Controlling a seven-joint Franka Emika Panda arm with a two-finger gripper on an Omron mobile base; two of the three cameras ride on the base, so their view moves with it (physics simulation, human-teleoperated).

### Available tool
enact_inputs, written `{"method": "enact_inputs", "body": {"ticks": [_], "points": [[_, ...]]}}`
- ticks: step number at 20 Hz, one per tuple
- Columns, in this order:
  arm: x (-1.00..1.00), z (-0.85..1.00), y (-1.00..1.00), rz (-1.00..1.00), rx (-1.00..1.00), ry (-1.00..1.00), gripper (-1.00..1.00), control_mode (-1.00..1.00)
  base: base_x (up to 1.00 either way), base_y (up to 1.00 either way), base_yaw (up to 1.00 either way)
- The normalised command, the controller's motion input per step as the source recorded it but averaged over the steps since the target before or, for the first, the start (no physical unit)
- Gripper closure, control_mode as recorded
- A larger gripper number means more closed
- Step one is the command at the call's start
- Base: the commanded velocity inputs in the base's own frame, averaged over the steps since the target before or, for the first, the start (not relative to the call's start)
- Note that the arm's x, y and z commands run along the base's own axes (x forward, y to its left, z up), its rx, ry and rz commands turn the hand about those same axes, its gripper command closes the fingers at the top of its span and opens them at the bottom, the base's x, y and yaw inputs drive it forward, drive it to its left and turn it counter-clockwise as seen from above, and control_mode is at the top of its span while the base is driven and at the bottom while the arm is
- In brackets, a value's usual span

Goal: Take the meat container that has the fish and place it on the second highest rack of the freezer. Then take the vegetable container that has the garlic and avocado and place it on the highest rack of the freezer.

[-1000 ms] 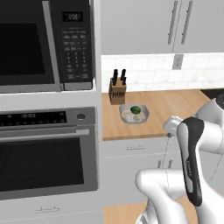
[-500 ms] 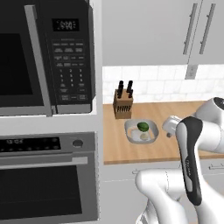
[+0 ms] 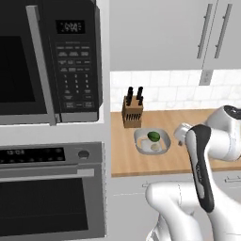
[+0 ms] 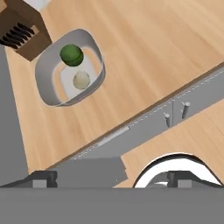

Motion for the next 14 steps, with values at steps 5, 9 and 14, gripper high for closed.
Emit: {"method": "enact_inputs", "body": {"ticks": [5, 9, 14], "points": [[1.00, -0.60, -0.26, -0.12, 0.16, 0.11, -1.00, -1.00, 0.00, 0.00, 0.00], [1.00, -0.77, -0.30, -0.06, 0.11, 0.14, -1.00, -1.00, 0.00, 0.00, 0.00], [0.77, -0.22, -0.01, -0.01, 0.01, 0.16, -1.00, -1.00, 0.00, 0.00, 0.00]]}}
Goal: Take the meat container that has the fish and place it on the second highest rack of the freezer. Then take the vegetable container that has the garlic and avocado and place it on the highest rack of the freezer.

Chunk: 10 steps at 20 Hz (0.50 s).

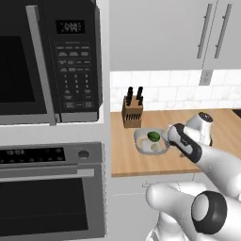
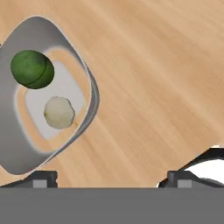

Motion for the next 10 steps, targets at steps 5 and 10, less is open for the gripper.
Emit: {"method": "enact_inputs", "body": {"ticks": [5, 10], "points": [[0.41, -0.01, 0.00, -0.01, 0.00, 0.07, -1.00, -1.00, 0.00, 0.00, 0.00], [-0.09, -0.32, 0.00, -0.05, 0.00, 0.01, -1.00, -1.00, 0.00, 0.00, 0.00]]}}
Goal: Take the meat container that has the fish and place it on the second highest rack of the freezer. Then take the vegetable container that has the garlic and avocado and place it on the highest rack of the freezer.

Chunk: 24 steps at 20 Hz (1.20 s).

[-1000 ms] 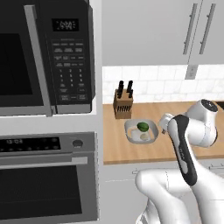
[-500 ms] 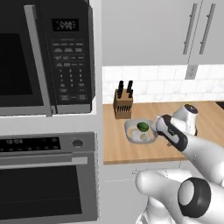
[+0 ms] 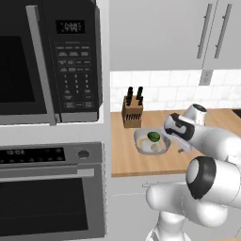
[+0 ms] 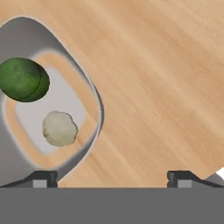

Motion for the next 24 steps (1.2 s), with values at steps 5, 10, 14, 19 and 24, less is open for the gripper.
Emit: {"method": "enact_inputs", "body": {"ticks": [5, 10, 14, 19, 24], "points": [[-0.01, -0.33, 0.00, -0.07, -0.02, 0.00, -1.00, -1.00, 0.00, 0.00, 0.00], [0.14, -0.27, 0.00, -0.08, -0.08, 0.02, -1.00, -1.00, 0.00, 0.00, 0.00], [0.15, -0.29, 0.00, -0.07, -0.09, 0.03, -1.00, -1.00, 0.00, 0.00, 0.00], [0.05, -0.17, 0.00, -0.05, -0.05, 0.00, -1.00, -1.00, 0.00, 0.00, 0.00], [0.15, -0.18, 0.00, -0.04, -0.03, 0.00, -1.00, -1.00, 0.00, 0.00, 0.00]]}}
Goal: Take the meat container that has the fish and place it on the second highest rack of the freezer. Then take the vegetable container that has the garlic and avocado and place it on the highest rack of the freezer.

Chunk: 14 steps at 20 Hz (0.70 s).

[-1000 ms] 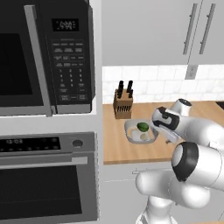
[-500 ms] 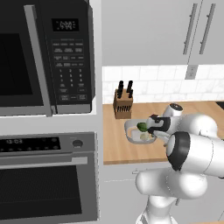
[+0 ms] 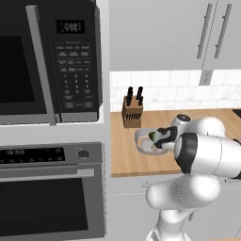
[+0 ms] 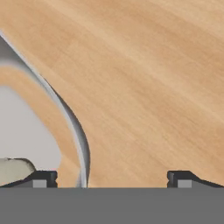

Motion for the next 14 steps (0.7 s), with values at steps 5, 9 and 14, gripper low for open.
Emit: {"method": "enact_inputs", "body": {"ticks": [5, 9, 14], "points": [[0.00, -0.10, 0.00, -0.03, -0.01, 0.00, 1.00, -1.00, 0.00, 0.00, 0.00], [0.13, -0.05, 0.00, -0.04, 0.00, 0.00, 1.00, -1.00, 0.00, 0.00, 0.00], [0.26, -0.15, 0.00, -0.04, 0.00, 0.00, 1.00, -1.00, 0.00, 0.00, 0.00]]}}
